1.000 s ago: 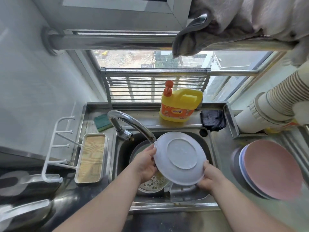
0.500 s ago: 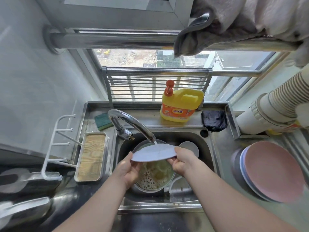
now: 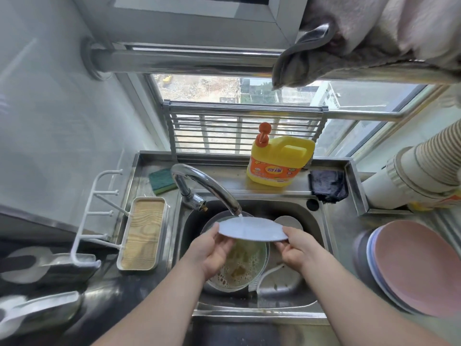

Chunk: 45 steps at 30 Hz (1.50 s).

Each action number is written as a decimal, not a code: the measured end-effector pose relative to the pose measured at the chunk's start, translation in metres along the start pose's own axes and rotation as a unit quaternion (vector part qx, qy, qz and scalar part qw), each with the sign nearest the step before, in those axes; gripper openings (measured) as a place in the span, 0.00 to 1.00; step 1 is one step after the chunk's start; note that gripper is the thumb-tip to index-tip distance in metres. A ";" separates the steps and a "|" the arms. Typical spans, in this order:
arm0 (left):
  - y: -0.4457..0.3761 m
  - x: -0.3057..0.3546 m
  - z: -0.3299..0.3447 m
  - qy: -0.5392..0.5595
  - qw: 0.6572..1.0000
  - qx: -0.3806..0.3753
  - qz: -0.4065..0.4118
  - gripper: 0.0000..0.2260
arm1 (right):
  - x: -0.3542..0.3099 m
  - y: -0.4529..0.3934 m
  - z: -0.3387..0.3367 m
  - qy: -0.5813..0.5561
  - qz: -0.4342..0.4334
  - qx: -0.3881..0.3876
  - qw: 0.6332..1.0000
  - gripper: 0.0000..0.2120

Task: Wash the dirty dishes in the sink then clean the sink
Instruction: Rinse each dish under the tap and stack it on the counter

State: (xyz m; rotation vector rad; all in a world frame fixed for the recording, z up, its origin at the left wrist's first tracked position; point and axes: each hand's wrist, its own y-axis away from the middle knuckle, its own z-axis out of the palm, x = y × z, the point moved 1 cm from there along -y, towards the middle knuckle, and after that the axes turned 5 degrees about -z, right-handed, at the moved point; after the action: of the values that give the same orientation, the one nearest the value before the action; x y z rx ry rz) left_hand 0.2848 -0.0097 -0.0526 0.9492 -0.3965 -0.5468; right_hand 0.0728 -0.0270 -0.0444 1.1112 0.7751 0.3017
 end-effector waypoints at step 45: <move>0.030 0.011 -0.073 -0.121 0.992 0.032 -0.009 0.24 | 0.058 0.004 -0.013 0.298 -0.104 -0.052 0.947 0.21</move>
State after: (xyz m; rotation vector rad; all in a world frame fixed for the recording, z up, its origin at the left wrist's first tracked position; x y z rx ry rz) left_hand 0.3412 0.0457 -0.0648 0.9516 -0.6265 -0.6704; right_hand 0.1054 0.0170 -0.0668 0.8276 1.3874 0.5038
